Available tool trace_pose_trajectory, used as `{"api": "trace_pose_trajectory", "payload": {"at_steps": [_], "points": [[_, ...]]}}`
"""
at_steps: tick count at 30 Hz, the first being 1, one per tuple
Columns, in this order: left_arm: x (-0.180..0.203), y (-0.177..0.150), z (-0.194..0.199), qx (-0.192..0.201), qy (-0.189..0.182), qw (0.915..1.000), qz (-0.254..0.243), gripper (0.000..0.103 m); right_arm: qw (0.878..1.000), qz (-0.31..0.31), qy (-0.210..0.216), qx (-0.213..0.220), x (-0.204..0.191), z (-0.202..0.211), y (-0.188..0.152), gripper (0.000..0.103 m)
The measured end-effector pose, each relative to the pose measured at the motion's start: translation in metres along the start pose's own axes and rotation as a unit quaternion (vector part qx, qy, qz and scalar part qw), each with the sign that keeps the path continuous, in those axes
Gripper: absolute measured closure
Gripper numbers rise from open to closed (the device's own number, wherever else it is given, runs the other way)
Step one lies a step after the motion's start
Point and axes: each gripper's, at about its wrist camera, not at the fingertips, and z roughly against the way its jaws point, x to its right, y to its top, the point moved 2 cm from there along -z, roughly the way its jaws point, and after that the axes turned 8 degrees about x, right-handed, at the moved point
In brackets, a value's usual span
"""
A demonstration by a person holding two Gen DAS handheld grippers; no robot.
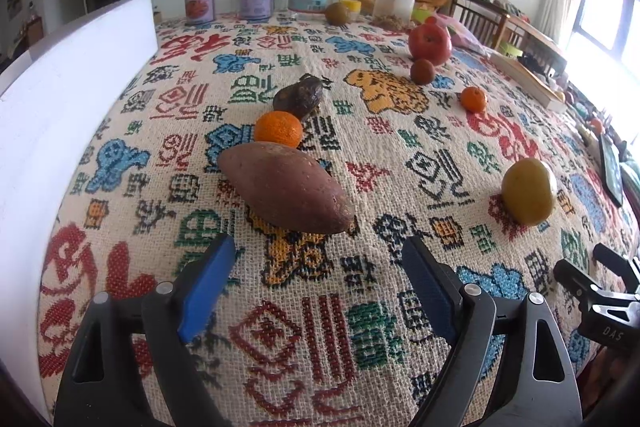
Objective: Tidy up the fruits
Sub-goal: 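Move the left tool back over the table toward the second sweet potato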
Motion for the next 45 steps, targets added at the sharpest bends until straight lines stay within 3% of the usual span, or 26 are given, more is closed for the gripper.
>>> {"api": "trace_pose_trajectory", "payload": {"at_steps": [45], "points": [[0.004, -0.002, -0.0029, -0.007, 0.007, 0.9997, -0.021, 0.014, 1.0, 0.003, -0.002, 0.008, -0.0007, 0.0012, -0.0009, 0.0]]}}
